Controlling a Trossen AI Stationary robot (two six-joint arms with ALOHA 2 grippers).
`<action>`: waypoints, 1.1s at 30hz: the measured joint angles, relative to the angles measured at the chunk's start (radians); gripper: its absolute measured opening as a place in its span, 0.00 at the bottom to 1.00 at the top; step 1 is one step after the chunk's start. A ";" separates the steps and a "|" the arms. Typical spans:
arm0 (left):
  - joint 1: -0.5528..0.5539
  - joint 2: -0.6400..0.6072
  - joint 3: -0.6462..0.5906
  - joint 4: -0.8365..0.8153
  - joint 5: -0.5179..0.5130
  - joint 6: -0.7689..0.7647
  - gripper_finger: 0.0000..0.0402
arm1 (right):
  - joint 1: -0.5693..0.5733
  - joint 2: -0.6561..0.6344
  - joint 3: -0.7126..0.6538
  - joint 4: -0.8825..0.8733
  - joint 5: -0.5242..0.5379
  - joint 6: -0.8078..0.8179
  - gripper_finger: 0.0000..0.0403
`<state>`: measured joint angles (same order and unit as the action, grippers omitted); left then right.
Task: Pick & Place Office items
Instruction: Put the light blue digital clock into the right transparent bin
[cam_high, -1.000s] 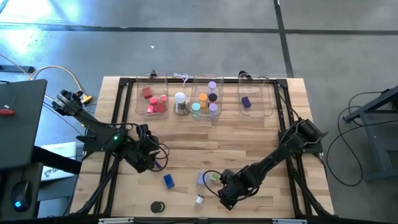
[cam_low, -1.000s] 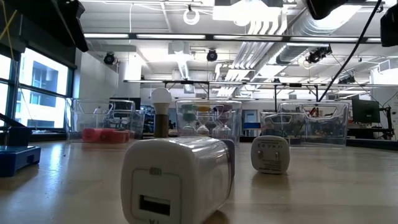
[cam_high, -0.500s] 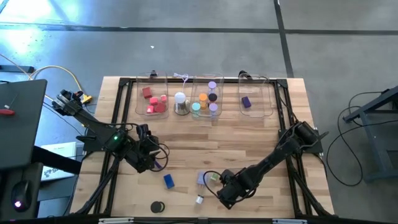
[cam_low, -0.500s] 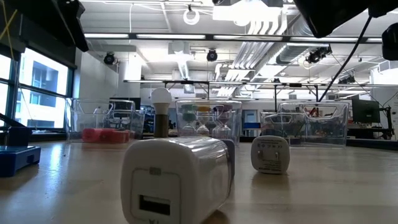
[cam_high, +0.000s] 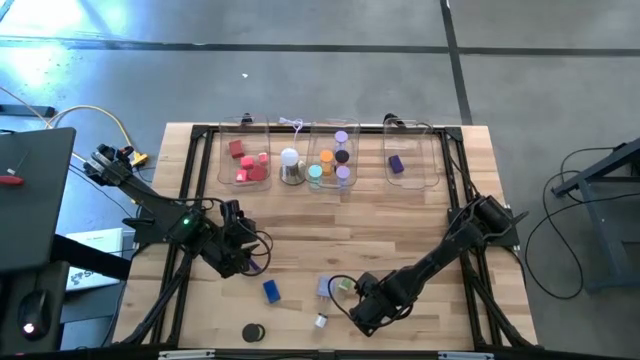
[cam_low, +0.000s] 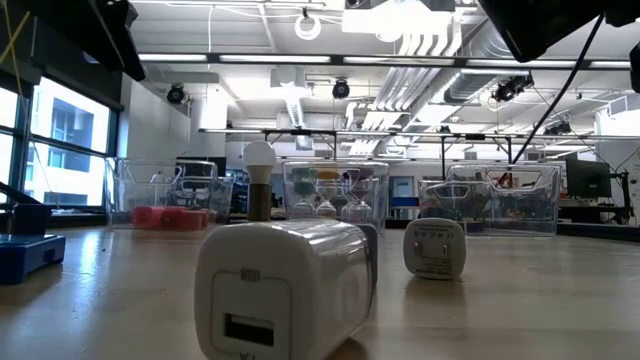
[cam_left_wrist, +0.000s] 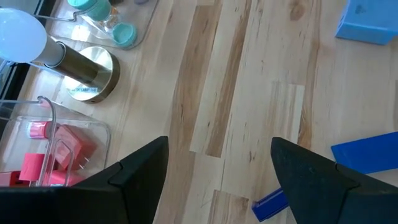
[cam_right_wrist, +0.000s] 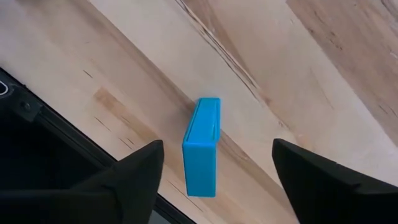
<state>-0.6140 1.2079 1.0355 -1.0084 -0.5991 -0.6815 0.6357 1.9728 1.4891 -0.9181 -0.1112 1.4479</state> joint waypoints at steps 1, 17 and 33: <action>0.000 0.000 0.000 0.000 0.000 0.000 0.68 | 0.000 0.000 0.000 0.002 0.000 0.000 0.70; 0.000 0.000 0.000 0.004 0.000 0.000 0.68 | -0.001 0.000 0.000 0.003 -0.030 -0.003 0.34; 0.000 0.000 0.000 0.011 0.000 0.000 0.68 | -0.010 -0.012 0.000 -0.003 -0.002 -0.129 0.10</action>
<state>-0.6138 1.2079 1.0355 -0.9970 -0.5991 -0.6815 0.6254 1.9608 1.4891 -0.9206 -0.1130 1.3192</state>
